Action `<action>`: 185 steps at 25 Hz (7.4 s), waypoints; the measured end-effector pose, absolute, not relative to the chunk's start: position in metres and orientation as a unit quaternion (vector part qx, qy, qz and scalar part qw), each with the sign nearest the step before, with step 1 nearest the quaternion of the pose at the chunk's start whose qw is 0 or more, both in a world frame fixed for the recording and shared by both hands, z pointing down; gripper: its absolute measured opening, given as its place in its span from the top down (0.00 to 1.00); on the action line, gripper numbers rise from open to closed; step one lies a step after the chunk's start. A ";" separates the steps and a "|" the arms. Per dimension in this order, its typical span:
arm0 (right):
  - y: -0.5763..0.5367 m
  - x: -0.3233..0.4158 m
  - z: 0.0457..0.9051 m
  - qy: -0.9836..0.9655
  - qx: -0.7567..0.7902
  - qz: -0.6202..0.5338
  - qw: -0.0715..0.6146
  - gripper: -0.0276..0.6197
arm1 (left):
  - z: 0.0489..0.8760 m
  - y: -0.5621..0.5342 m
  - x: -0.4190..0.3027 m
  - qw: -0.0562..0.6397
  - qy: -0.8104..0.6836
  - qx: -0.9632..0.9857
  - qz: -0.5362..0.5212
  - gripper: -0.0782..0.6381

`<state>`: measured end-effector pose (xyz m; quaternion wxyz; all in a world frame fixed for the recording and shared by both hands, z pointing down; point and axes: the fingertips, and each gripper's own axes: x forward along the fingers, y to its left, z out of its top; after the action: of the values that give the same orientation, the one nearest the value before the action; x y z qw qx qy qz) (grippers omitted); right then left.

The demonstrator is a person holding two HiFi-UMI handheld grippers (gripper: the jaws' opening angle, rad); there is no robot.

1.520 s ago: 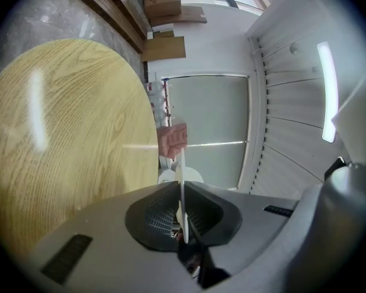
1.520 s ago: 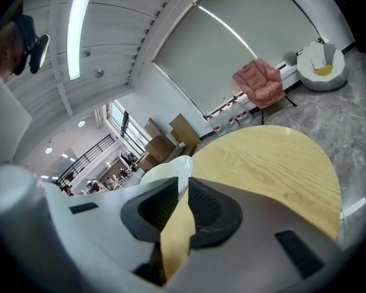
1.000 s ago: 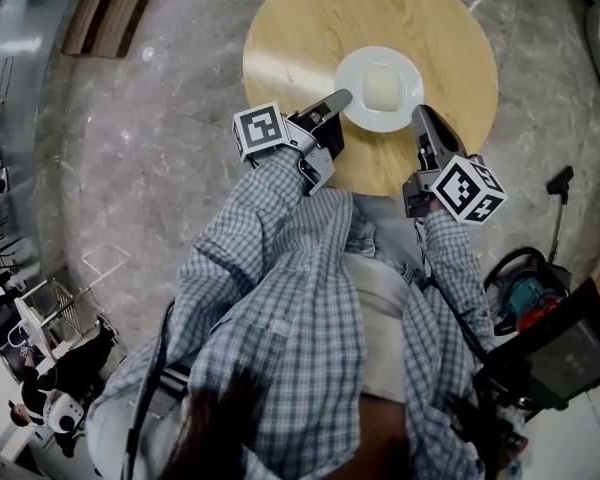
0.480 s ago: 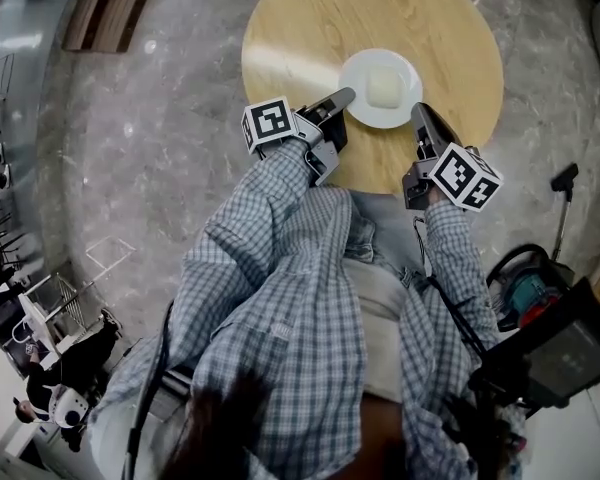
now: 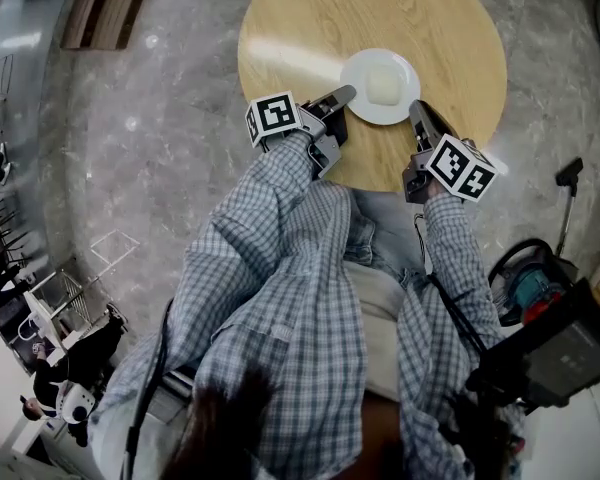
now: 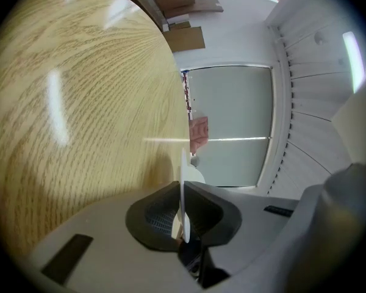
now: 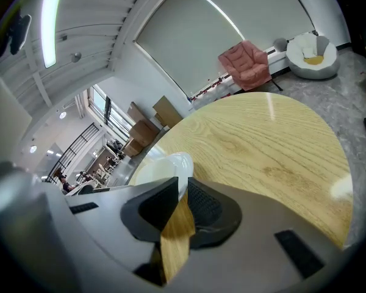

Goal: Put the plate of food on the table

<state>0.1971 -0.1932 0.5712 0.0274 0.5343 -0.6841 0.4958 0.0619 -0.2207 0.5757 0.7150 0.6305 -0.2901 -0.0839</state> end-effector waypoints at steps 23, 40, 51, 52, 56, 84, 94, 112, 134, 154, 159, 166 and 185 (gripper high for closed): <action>-0.191 0.191 0.592 -0.682 0.537 0.488 0.094 0.88 | 0.590 -0.218 0.059 0.717 -0.301 0.627 -0.051 0.86; -0.163 0.136 0.551 -0.805 0.433 0.089 0.397 0.88 | 0.591 -0.218 0.062 0.714 -0.303 0.630 -0.034 0.86; -0.134 0.095 0.578 -0.793 0.283 -0.130 0.524 0.88 | 0.596 -0.220 0.062 0.716 -0.305 0.627 -0.035 0.86; -0.135 0.094 0.580 -0.786 0.276 -0.147 0.533 0.88 | 0.596 -0.220 0.062 0.716 -0.305 0.627 -0.035 0.86; -0.138 0.092 0.584 -0.769 0.265 -0.186 0.551 0.88 | 0.597 -0.222 0.062 0.715 -0.310 0.626 -0.037 0.86; -0.140 0.104 0.598 -0.762 0.280 -0.115 0.572 0.92 | 0.586 -0.193 0.070 0.732 -0.273 0.625 0.016 0.70; -0.144 0.104 0.599 -0.773 0.293 -0.090 0.555 0.92 | 0.575 -0.178 0.067 0.716 -0.260 0.647 0.033 0.70; -0.168 0.114 0.524 -0.790 0.492 0.143 0.338 0.92 | 0.505 -0.197 0.050 0.548 -0.253 0.794 0.075 0.88; -0.170 0.133 0.409 -0.756 0.592 0.254 0.119 0.92 | 0.375 -0.187 0.054 0.325 -0.179 0.924 0.092 0.88; -0.176 0.127 0.384 -0.768 0.589 0.235 0.090 0.92 | 0.356 -0.183 0.049 0.335 -0.152 0.927 0.073 0.88; -0.174 0.127 0.386 -0.768 0.591 0.226 0.100 0.94 | 0.359 -0.177 0.052 0.330 -0.135 0.930 0.087 0.88; -0.173 0.126 0.385 -0.766 0.593 0.228 0.097 0.94 | 0.358 -0.172 0.054 0.332 -0.122 0.931 0.090 0.88; -0.170 0.135 0.387 -0.771 0.587 0.228 0.096 0.95 | 0.365 -0.173 0.067 0.333 -0.120 0.930 0.098 0.88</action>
<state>0.1347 -0.1704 0.3874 0.0962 0.5874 -0.7706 0.2278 0.0666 -0.1731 0.3651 0.3325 0.9302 -0.1202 0.0981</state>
